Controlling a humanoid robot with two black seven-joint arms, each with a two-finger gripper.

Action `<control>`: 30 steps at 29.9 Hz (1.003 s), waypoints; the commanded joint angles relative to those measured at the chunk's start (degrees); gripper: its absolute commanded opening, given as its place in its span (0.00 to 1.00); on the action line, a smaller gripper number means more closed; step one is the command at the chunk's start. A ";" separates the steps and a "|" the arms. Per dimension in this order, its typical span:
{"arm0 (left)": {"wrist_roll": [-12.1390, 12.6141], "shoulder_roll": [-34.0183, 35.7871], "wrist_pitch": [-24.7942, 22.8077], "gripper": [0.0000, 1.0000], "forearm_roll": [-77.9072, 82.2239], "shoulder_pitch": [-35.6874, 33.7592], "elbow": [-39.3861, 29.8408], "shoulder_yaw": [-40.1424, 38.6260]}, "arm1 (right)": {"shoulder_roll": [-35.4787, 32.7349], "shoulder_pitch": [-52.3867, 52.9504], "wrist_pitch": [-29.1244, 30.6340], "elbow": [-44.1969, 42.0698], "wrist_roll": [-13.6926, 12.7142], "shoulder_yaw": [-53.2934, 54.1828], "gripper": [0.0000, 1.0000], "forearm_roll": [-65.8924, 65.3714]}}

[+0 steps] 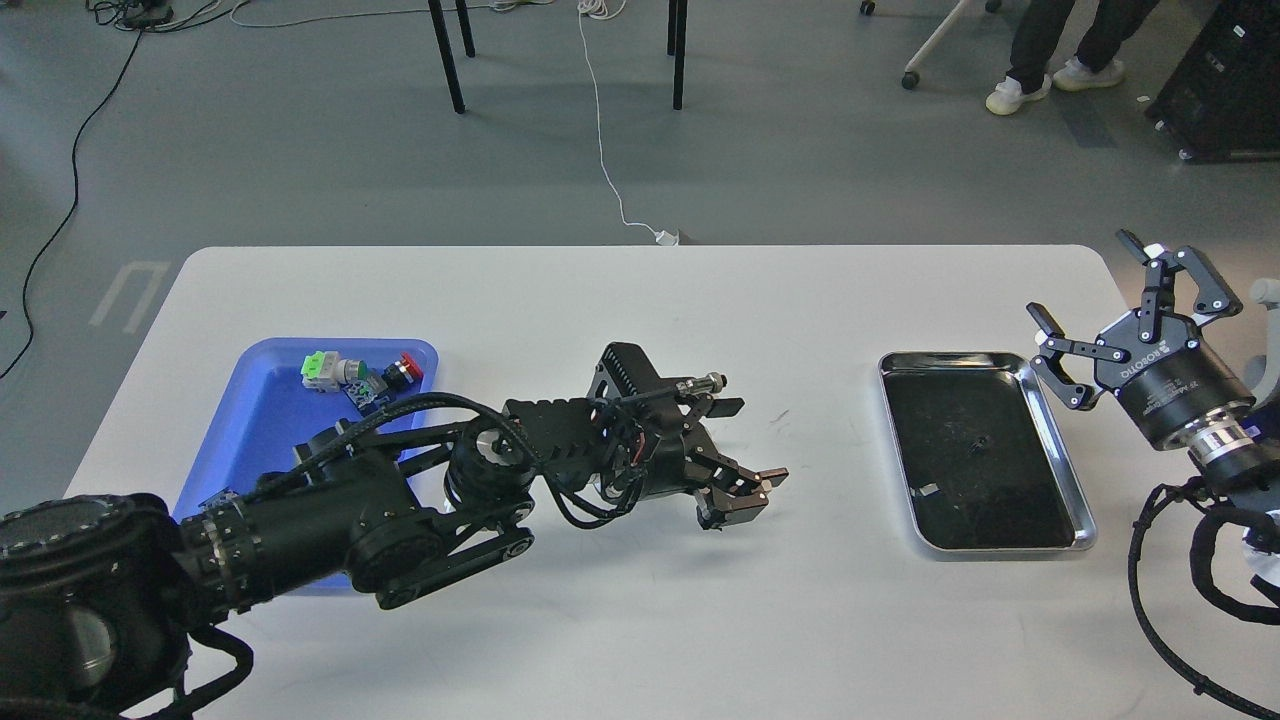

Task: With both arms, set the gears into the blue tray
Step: 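Reach the left gripper toward the black gear on the table, then close the left gripper on the black gear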

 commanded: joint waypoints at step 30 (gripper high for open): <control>-0.29 11.58 0.27 0.61 0.39 4.55 -4.99 1.89 | 0.42 0.13 -0.01 -0.34 0.00 2.91 0.99 -0.44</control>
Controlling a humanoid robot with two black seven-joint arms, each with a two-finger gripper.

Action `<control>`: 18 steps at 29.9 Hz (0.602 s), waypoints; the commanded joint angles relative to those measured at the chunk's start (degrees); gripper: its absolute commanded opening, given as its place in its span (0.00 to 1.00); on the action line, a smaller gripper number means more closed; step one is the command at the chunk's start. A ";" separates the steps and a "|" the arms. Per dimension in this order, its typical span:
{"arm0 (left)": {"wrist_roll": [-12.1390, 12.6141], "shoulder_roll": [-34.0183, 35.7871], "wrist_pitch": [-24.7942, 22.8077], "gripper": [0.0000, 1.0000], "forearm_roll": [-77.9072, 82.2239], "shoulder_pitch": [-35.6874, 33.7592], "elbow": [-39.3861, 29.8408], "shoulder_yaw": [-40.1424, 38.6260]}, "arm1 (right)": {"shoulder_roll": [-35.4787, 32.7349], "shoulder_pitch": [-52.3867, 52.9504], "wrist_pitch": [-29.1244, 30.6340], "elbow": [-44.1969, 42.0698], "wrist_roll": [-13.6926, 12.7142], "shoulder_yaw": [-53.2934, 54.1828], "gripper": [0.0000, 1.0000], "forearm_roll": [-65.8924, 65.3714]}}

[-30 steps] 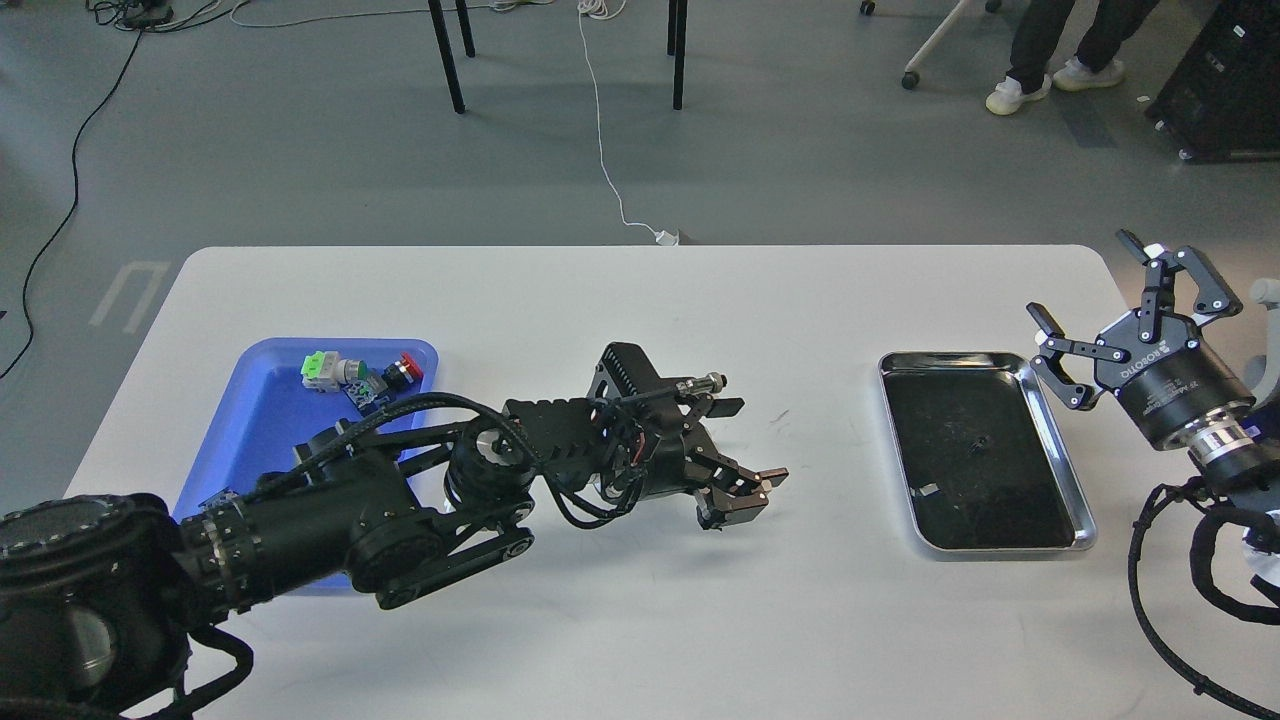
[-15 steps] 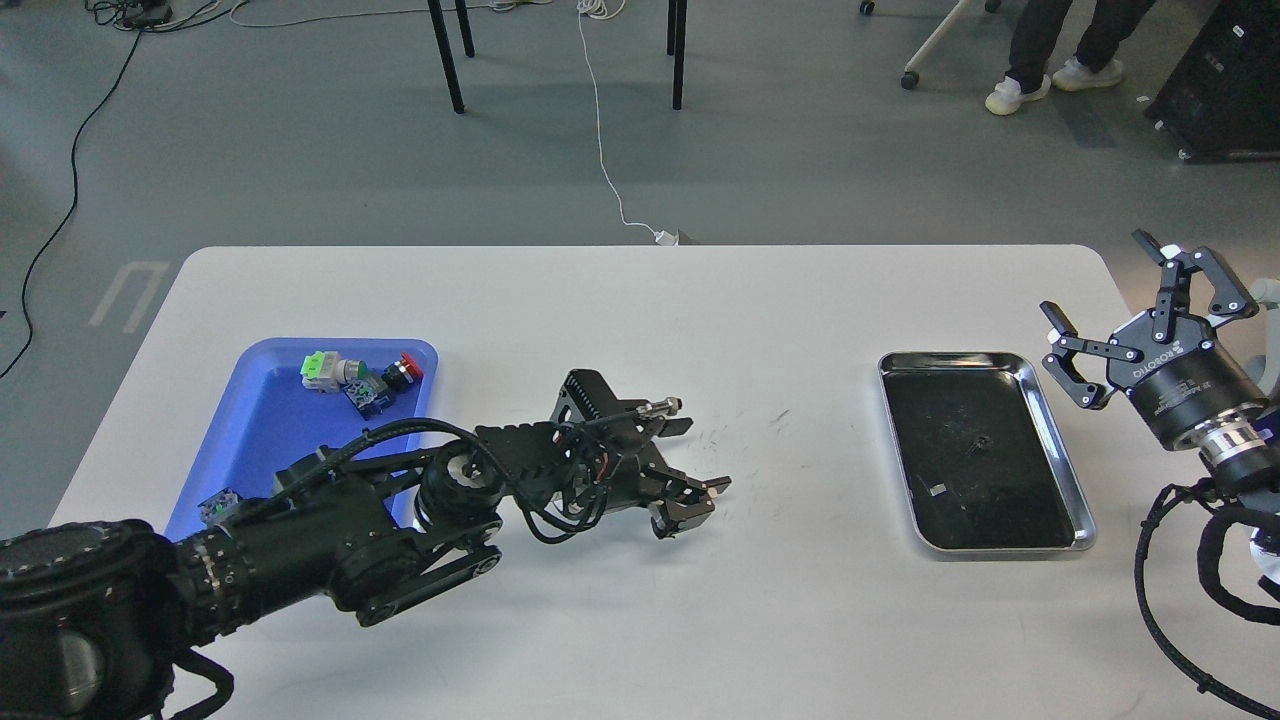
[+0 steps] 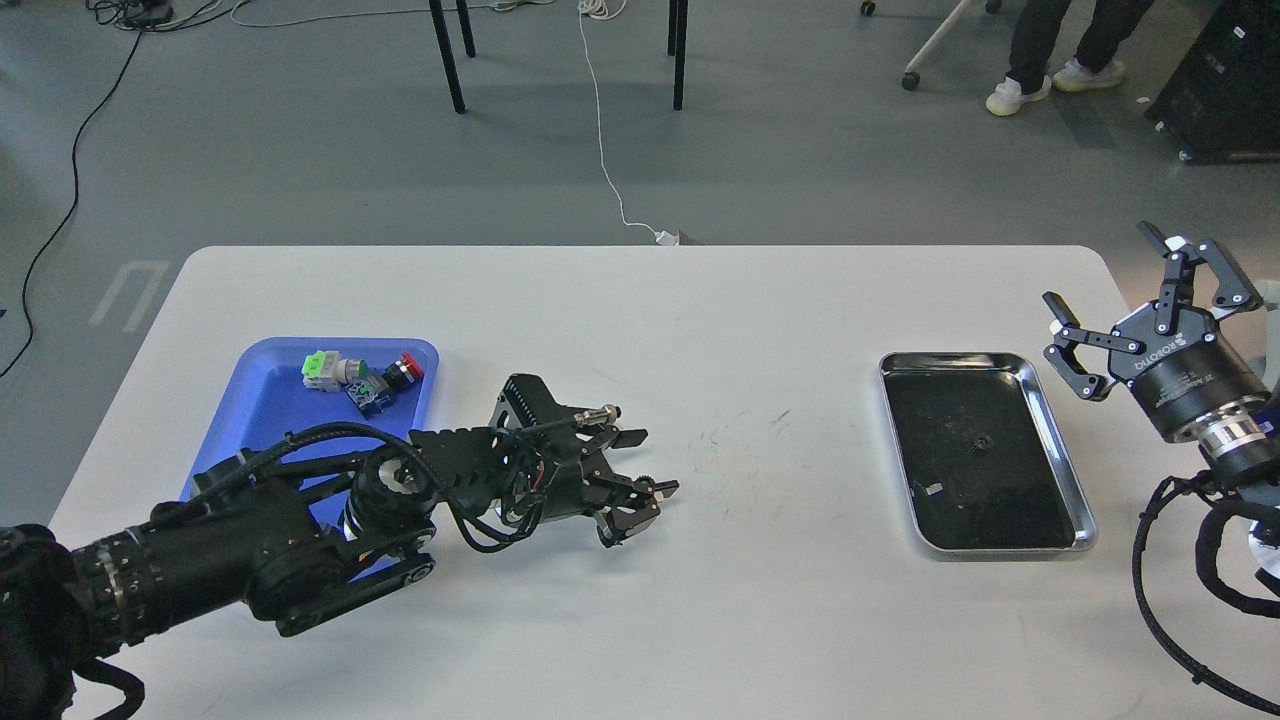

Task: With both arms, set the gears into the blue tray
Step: 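Close the left gripper on the black gear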

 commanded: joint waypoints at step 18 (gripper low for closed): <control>0.01 -0.85 -0.10 0.48 -0.01 1.68 1.75 1.07 | -0.07 0.70 -0.01 0.00 0.00 -0.09 0.99 -0.26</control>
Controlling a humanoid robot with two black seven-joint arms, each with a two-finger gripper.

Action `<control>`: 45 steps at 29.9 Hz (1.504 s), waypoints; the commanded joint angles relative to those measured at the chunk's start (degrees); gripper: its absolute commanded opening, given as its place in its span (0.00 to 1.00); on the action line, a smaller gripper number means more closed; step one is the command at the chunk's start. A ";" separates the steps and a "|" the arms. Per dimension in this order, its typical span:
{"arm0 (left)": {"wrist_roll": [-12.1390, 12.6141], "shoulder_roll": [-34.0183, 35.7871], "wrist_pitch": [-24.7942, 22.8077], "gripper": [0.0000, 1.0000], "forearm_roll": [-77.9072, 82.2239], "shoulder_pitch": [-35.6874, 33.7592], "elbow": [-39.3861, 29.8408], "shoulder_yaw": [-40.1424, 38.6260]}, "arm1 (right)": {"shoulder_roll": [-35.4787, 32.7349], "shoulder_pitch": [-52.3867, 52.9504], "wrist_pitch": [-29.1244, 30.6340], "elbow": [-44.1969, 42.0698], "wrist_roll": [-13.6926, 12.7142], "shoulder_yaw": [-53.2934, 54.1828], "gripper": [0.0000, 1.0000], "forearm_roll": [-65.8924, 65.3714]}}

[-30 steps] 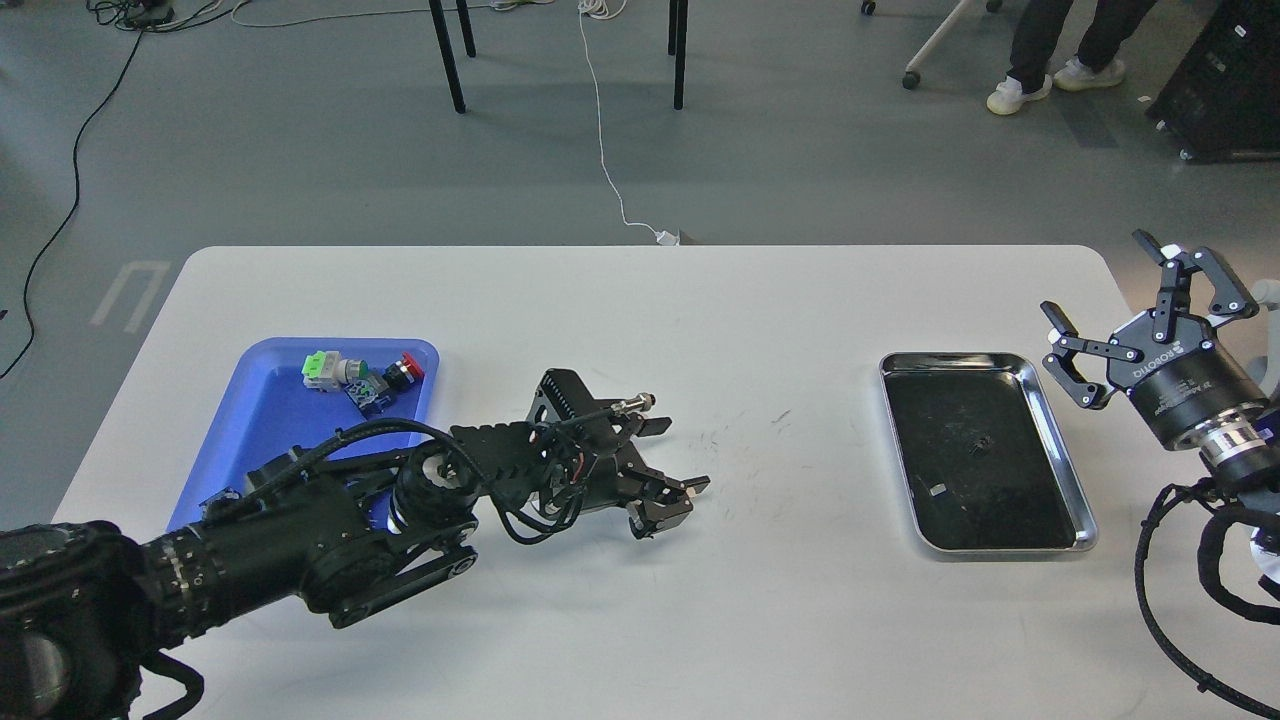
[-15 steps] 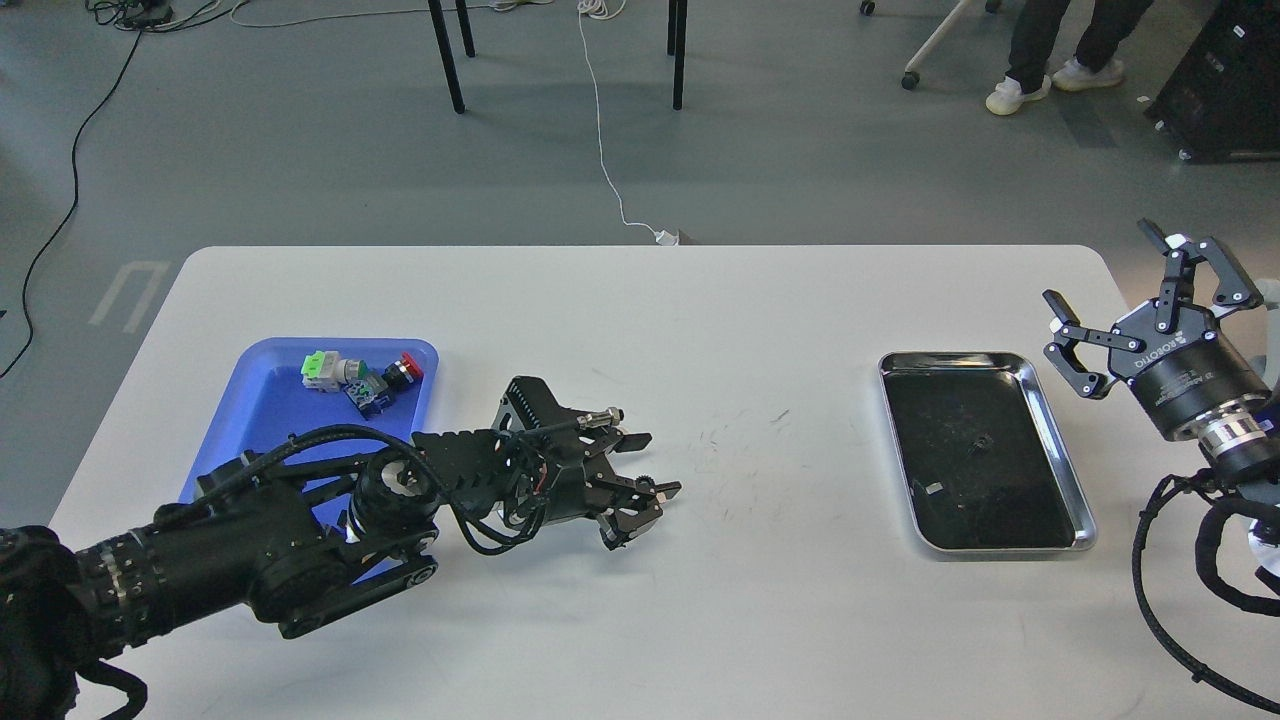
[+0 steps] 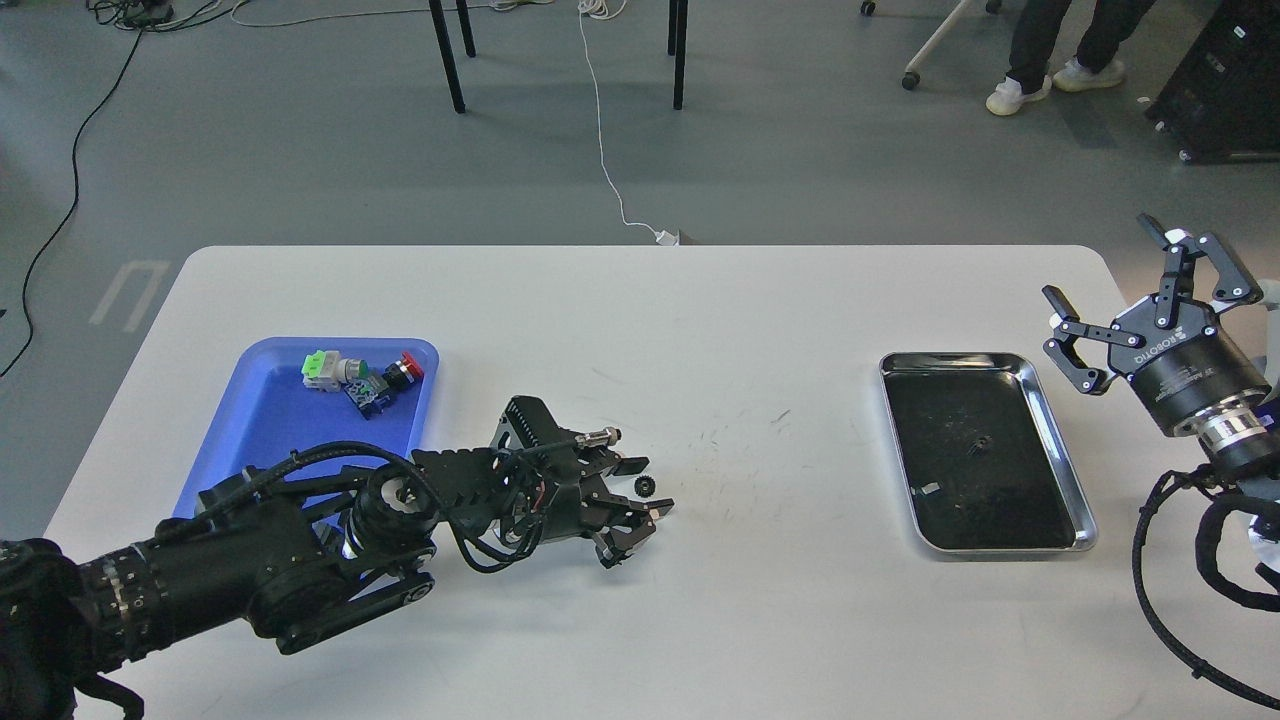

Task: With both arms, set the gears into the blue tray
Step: 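Close the left gripper on the black gear, then carry the gear into the blue tray and open the left gripper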

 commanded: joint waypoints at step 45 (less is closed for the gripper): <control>-4.22 36.29 3.96 0.14 -7.93 8.18 -1.92 -6.48 | -0.52 1.17 0.00 0.18 0.00 0.27 0.99 -0.44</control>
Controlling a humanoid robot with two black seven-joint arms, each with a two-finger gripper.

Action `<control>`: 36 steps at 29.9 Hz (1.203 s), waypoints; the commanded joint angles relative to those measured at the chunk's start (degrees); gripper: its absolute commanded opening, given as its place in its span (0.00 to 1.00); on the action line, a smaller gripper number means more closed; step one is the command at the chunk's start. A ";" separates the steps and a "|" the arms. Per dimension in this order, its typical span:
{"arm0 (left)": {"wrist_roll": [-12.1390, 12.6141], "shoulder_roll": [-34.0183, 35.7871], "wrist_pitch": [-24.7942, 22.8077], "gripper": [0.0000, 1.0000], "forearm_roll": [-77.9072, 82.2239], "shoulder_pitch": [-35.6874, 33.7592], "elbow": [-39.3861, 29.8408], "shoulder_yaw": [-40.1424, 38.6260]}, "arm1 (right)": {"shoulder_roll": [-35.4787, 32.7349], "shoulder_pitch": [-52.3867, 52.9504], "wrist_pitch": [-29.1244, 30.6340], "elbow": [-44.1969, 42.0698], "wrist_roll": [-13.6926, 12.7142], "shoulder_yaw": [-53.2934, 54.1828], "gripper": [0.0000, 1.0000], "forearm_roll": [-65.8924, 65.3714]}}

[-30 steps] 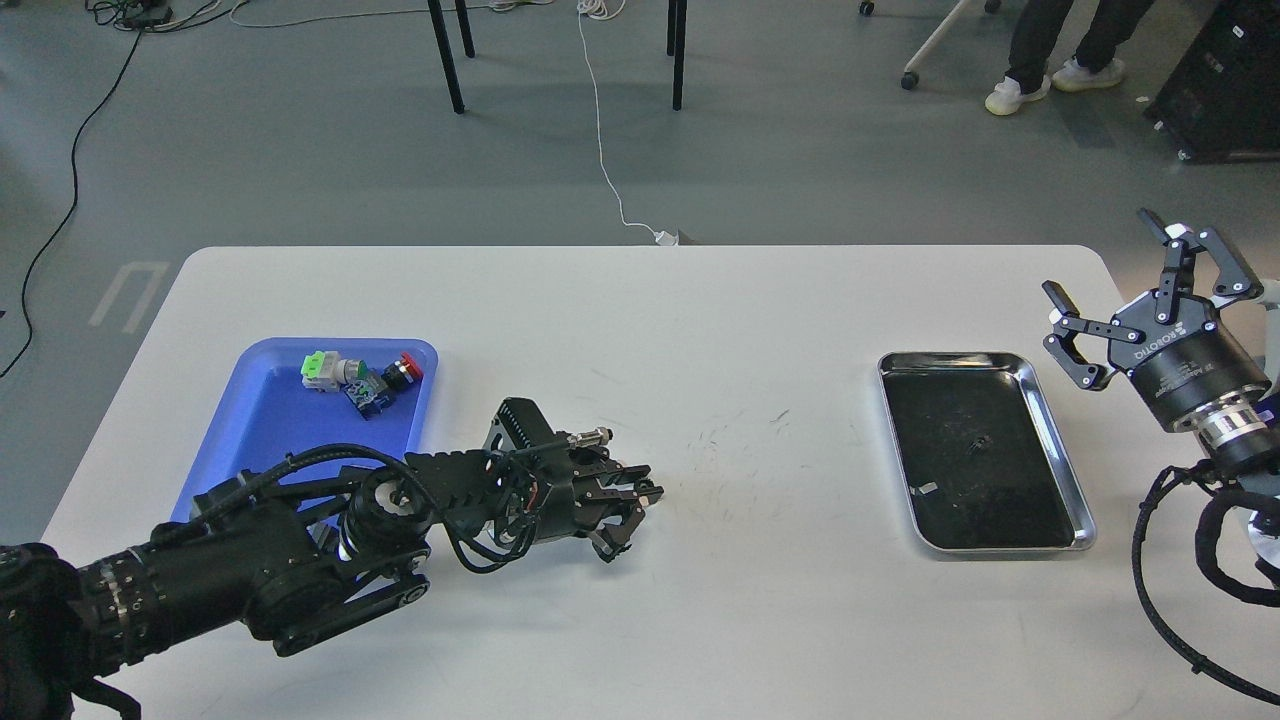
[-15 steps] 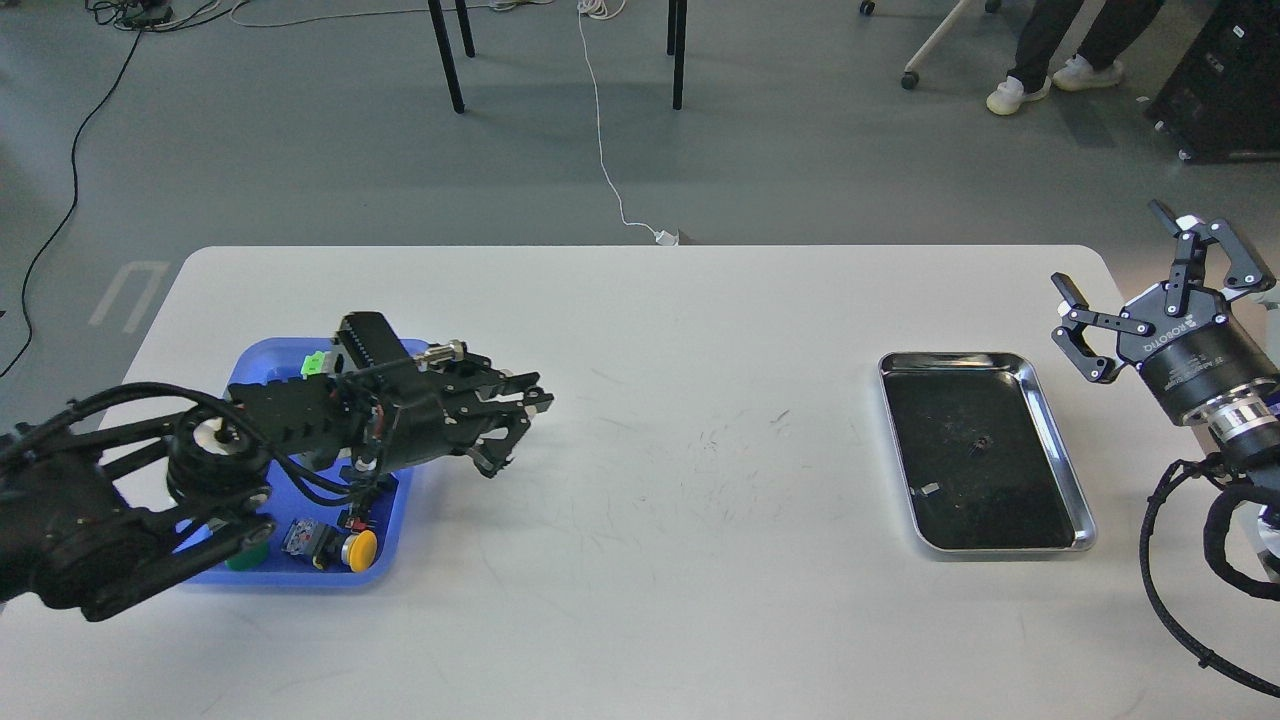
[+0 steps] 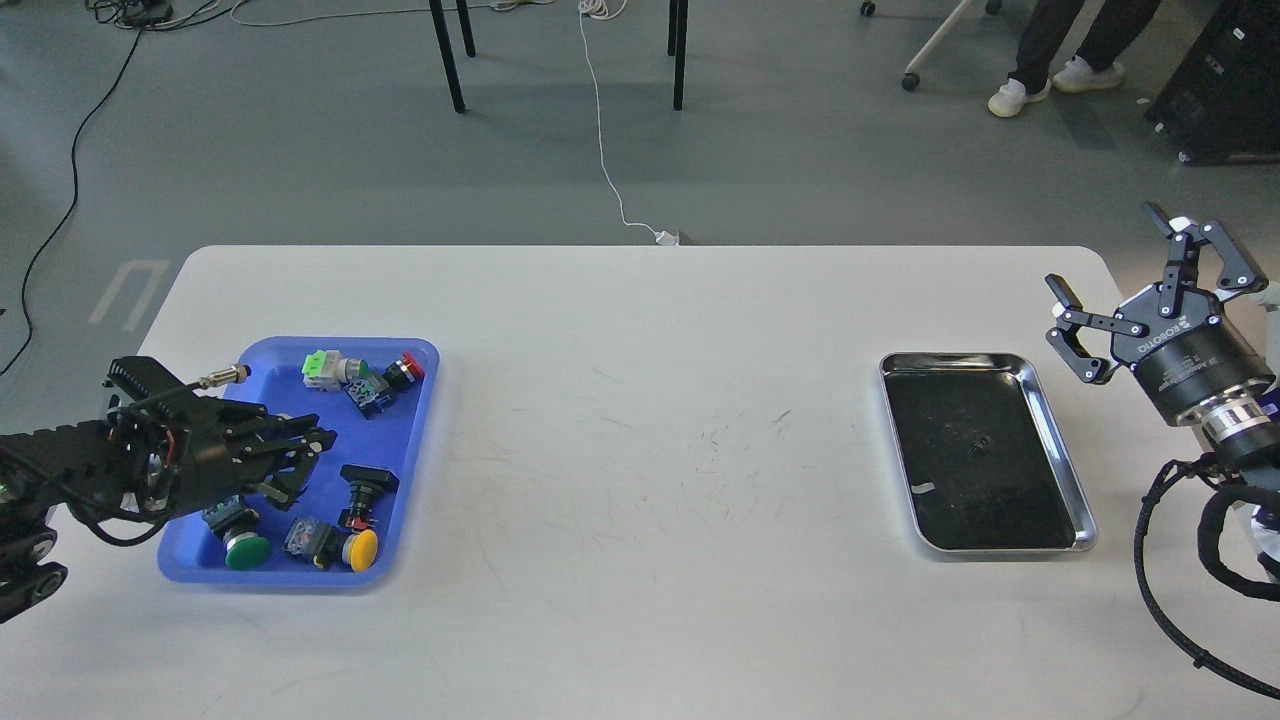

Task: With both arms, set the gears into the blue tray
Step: 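Carry the gear into the blue tray and open the left gripper, then lift the left arm away and move the right gripper over the metal tray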

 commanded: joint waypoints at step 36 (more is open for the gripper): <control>0.15 -7.99 1.26 0.98 -89.16 -23.93 4.57 -4.04 | -16.02 6.65 0.00 8.95 0.00 0.09 0.99 -20.88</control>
